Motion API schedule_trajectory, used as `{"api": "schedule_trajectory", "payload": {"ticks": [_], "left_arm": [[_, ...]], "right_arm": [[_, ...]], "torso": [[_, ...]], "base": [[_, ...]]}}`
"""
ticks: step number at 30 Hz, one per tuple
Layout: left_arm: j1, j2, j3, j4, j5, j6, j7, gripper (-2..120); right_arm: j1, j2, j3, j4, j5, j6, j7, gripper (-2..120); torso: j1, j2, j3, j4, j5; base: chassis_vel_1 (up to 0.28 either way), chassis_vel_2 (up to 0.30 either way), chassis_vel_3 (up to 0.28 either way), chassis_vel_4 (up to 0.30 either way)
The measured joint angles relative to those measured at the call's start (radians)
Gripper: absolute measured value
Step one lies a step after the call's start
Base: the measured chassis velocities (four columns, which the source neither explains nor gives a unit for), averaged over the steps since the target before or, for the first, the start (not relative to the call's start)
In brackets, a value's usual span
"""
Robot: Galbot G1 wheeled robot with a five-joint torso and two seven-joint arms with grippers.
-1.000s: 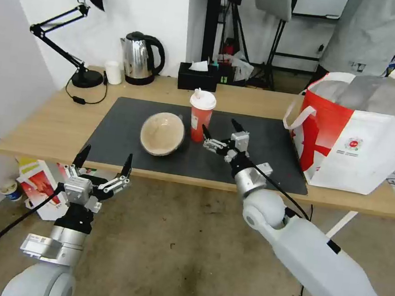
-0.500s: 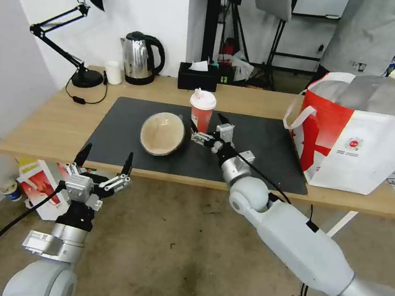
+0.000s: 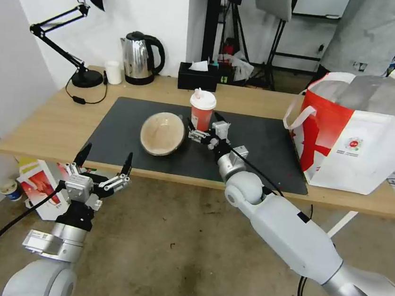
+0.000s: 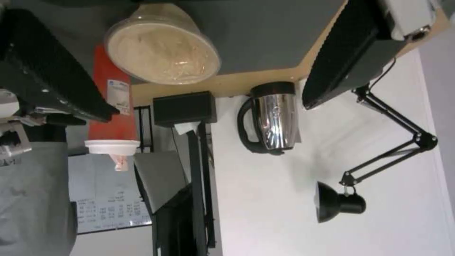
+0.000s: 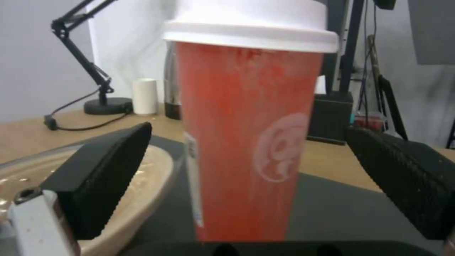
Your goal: Pick up the trash from the table and place it into the takeout bag.
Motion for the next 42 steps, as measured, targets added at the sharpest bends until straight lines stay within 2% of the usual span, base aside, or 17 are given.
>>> {"api": "schedule_trajectory", "payload": {"ticks": [27, 30, 34, 37, 38, 42], "left_arm": [[-0.004, 0.002, -0.006, 0.005, 0.0, -0.001, 0.001, 100], [-0.012, 0.004, -0.006, 0.01, 0.0, -0.001, 0.001, 100], [-0.018, 0.007, -0.005, 0.014, 0.0, -0.001, 0.001, 100], [-0.029, 0.016, -0.006, 0.017, -0.003, 0.0, 0.0, 100], [-0.029, 0.016, -0.006, 0.017, -0.003, 0.0, 0.0, 100], [-0.035, 0.02, -0.005, 0.022, -0.005, 0.0, 0.0, 100]], "right_arm": [[0.043, 0.086, 0.007, -0.174, 0.002, 0.009, -0.04, 100], [0.045, 0.1, 0.009, -0.204, -0.001, 0.015, -0.052, 89], [0.045, 0.102, 0.012, -0.205, -0.001, 0.019, -0.059, 80], [0.048, 0.086, 0.011, -0.181, 0.002, 0.022, -0.063, 64], [0.048, 0.086, 0.011, -0.181, 0.002, 0.022, -0.063, 64], [0.054, 0.063, 0.007, -0.151, 0.01, 0.017, -0.059, 46]], "torso": [[0.0, 0.0, 0.0, 0.0001, -0.0001], [0.0, 0.0, 0.0, 0.0, 0.0], [0.0, 0.0, 0.0, 0.0001, -0.0001], [0.0, 0.0, 0.0, 0.0, 0.0], [0.0, 0.0, 0.0, 0.0, 0.0], [0.0, 0.0, 0.0, 0.0001, 0.0]], "base": [[0.0, 0.0, 0.0, 0.0], [0.0, 0.0, 0.0, 0.0], [0.0, 0.0, 0.0, 0.0], [0.0, 0.0, 0.0, 0.0], [0.0, 0.0, 0.0, 0.0], [0.0, 0.0, 0.0, 0.0]]}}
